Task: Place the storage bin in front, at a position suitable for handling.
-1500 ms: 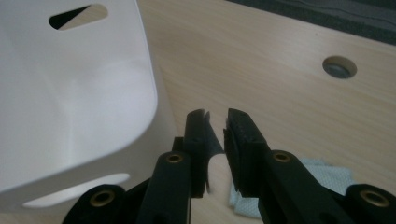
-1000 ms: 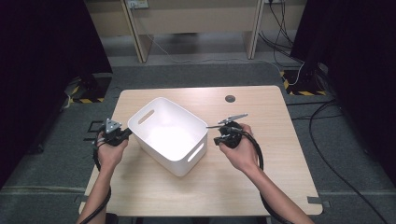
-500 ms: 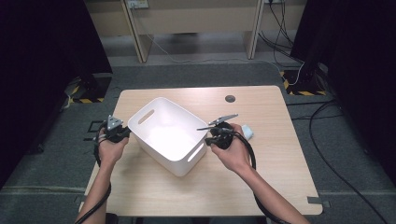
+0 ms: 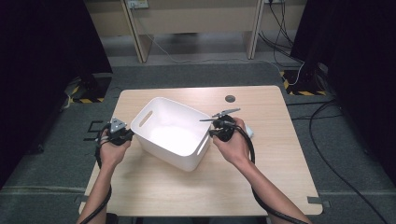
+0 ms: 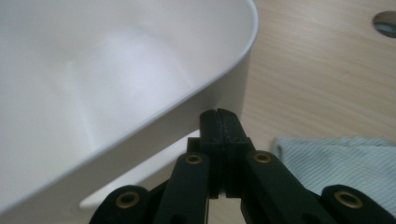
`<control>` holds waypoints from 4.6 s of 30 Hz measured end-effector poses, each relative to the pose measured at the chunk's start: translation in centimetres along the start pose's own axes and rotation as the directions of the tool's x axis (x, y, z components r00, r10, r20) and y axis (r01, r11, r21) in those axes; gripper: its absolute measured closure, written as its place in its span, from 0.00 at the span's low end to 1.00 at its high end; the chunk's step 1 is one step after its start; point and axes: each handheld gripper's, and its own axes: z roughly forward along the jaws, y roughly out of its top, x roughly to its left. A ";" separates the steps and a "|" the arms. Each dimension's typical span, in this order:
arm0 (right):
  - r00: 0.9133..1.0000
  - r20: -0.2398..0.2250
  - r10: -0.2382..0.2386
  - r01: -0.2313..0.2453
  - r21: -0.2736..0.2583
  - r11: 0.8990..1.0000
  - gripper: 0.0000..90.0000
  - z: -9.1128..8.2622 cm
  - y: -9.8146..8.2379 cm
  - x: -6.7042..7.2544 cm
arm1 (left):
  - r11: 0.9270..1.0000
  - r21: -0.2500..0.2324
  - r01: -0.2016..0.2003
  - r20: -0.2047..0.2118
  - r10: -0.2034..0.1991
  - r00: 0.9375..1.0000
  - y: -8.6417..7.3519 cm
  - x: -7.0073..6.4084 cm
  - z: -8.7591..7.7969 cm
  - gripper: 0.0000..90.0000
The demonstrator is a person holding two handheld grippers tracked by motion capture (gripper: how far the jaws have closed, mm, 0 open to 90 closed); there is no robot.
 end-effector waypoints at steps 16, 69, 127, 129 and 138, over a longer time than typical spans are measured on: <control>0.976 0.129 0.176 -0.176 -0.006 0.984 0.79 0.9 0.3 -5.6 | 0.997 -0.008 -0.077 0.055 0.078 0.995 -0.7 -4.5 -2.3 1.00; 0.922 0.243 0.301 -0.332 0.095 0.939 0.87 5.6 -4.7 -13.1 | 0.990 0.001 -0.142 0.068 0.141 0.988 0.5 -7.9 -2.0 0.97; 0.993 -0.116 0.013 -0.005 0.076 0.997 0.89 -3.6 -5.4 2.0 | 0.956 -0.129 -0.263 0.360 0.292 0.886 2.0 -24.2 -1.7 0.36; 0.992 -0.129 0.011 -0.002 0.075 0.997 0.89 -3.6 -5.1 2.4 | 0.956 -0.123 -0.266 0.357 0.293 0.887 2.0 -24.3 -1.4 0.35; 0.988 -0.152 0.012 0.000 0.077 0.997 0.89 -3.3 -4.8 3.4 | 0.941 -0.133 -0.311 0.327 0.338 0.882 2.1 -24.5 -0.9 0.39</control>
